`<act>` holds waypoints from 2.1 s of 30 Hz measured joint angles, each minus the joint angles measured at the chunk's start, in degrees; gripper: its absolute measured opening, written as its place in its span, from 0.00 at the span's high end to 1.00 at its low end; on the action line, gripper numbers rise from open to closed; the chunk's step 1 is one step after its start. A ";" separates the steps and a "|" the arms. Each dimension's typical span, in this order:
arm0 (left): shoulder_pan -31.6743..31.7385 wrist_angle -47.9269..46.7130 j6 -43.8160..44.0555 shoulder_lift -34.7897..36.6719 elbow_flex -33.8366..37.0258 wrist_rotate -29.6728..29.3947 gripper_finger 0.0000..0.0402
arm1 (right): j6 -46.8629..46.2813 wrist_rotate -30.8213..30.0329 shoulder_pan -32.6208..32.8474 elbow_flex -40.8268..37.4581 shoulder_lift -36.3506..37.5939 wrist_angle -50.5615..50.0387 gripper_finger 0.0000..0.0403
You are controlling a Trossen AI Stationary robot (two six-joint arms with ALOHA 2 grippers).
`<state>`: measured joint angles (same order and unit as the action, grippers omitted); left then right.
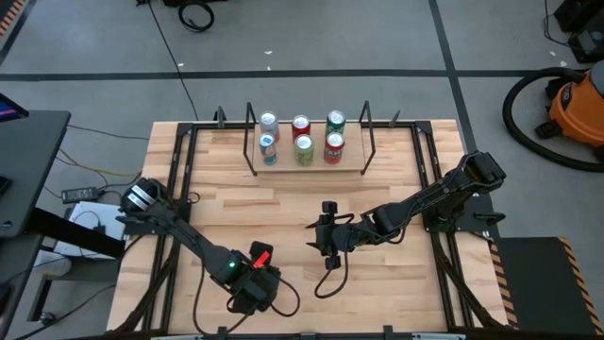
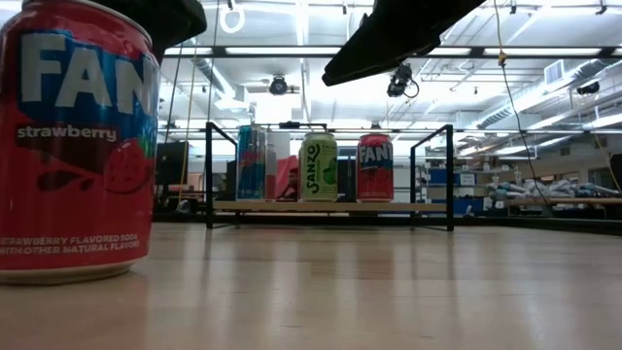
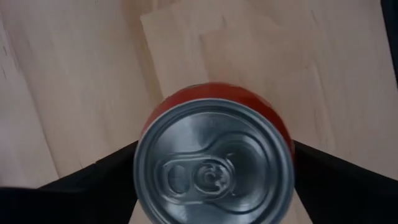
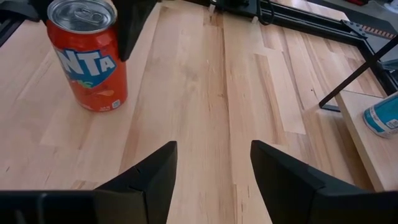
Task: Place canned beverage on shelf
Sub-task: Put the red soda can on the shelf
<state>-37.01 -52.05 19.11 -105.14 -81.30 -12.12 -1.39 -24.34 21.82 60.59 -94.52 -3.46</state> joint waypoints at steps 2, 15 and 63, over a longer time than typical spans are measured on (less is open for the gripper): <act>0.36 -0.04 -0.95 0.00 0.00 0.03 0.11 | 0.00 0.00 0.00 0.01 0.00 0.00 0.47; 4.75 0.02 -13.52 0.09 -0.07 -0.41 0.22 | -2.65 -0.11 0.00 0.01 0.00 -5.24 0.47; 15.55 4.87 -54.88 1.64 0.04 -9.46 0.02 | -25.90 -6.19 7.93 0.03 1.90 -23.11 0.47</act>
<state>-21.47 -47.18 -35.77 -103.50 -81.25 -21.58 -27.28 -30.53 29.75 60.62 -92.62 -26.58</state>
